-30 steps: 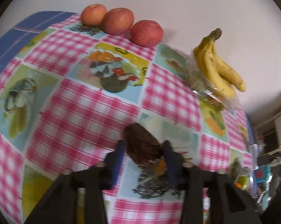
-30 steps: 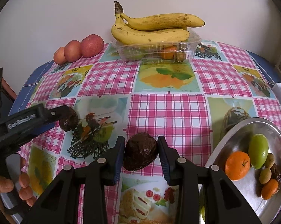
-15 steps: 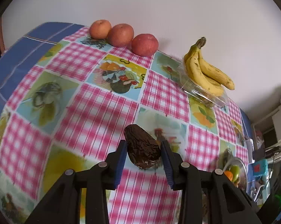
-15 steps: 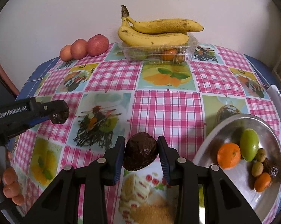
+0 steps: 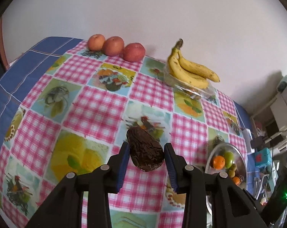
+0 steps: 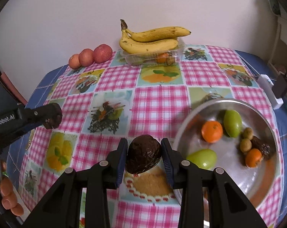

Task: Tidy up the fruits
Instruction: 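Carry the passion fruit and the date over the steel plate with both tools, then open the right tool over the plate while the left tool releases the date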

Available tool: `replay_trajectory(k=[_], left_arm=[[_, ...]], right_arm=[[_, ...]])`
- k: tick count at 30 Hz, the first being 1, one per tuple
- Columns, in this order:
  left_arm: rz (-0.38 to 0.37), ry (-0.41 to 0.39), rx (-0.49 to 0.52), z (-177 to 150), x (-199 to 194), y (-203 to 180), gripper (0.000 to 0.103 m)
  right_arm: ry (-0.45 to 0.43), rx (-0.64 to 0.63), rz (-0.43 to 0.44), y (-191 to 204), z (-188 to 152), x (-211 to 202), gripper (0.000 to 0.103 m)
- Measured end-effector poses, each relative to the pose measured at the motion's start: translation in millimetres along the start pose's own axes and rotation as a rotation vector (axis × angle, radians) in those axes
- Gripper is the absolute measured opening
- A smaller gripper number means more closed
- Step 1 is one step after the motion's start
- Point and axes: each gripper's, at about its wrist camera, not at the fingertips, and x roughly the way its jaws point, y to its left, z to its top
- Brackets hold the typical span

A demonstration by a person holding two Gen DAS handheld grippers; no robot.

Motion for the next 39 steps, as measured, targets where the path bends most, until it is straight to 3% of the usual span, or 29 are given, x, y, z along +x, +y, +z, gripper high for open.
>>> replay_trajectory(k=[10, 16, 23, 32, 39], left_arm=[[-0.043, 0.053, 0.089, -22.5, 12.6, -49.6, 0.04], [-0.107, 0.112, 0.149, -38.7, 24.0, -83.7, 0.04], [-0.147, 0.186, 0.257, -64.6, 40.6, -128.7, 0.04], [-0.145, 0.275, 0.317, -89.7, 68.6, -152.4, 0.04], [-0.161, 0.294, 0.322, -93.9, 74.5, -154.5, 0.04]], right_arm=[[0.007, 0.069, -0.009, -45.5, -11.8, -9.0, 0.037], [0.004, 0.185, -0.164, -108.1, -14.5, -18.7, 0.037], [0.025, 0.28, -0.217, -154.8, -25.1, -23.5, 0.037], [0.118, 0.292, -0.251, -169.7, -36.5, -11.4, 0.038], [0.158, 0.297, -0.264, -175.8, -42.2, -2.0, 0.038]])
